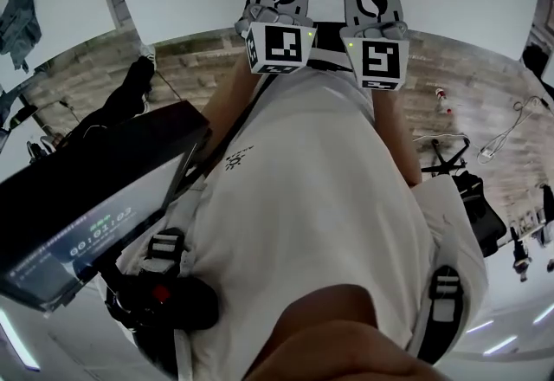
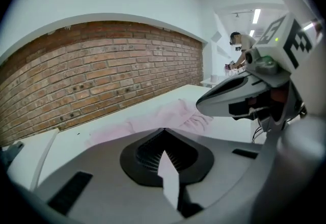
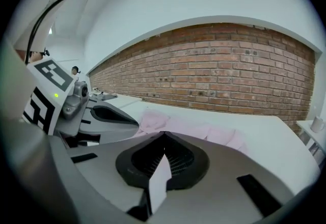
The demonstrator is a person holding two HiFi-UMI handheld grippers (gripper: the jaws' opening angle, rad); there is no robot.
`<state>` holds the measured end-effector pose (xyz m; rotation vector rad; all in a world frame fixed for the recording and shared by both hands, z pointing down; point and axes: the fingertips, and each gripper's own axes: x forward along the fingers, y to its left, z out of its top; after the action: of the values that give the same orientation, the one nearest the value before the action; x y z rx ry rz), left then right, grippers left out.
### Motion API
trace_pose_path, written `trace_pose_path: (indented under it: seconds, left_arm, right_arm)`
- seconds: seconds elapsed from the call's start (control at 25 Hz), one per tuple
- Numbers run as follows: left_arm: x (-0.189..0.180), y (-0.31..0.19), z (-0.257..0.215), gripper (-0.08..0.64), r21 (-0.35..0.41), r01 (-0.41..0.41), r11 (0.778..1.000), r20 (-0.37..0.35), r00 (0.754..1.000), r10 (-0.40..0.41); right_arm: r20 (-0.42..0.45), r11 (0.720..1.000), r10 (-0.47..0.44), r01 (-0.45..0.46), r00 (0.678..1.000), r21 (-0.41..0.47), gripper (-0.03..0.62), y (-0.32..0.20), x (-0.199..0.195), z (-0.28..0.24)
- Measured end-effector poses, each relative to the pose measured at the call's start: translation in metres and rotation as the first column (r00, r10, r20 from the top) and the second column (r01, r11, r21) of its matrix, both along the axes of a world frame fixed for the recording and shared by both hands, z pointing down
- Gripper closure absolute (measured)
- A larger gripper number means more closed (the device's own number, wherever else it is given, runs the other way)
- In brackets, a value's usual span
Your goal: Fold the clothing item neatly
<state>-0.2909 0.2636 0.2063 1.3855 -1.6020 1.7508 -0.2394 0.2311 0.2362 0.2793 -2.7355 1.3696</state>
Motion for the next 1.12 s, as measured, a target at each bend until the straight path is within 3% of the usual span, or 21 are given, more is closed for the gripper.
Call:
trace_pose_path:
  seconds: [0.4,0.84,1.04,1.12]
  left_arm:
    - [0.017,0.001,0.008,0.558,0.017,-0.001,1.0,-0.037,0.999,0.001]
    - [0.01,-0.002,-0.001,0.558,0.046,0.02,0.999,-0.001,1.0,-0.02]
    - [-0.003,-0.016,-0.005,0.558,0.071,-0.027,0.997,0.018,0.999,0.026]
    - [-0.003,-0.011,-0.004,0.558,0.073,-0.026,0.997,0.026,0.999,0.024]
  right_arm:
    - [-0.039,0.998,0.047,-0.048,0.998,-0.028,0.59,0.005,0.033,-0.005]
    - [0.031,1.0,0.015,-0.015,0.999,-0.002,0.589,0.001,0.016,-0.019]
    - [0.062,0.992,0.101,-0.105,0.993,0.067,0.589,-0.02,0.009,-0.024]
    - [0.063,0.993,0.099,-0.102,0.993,0.06,0.59,-0.016,0.012,-0.022]
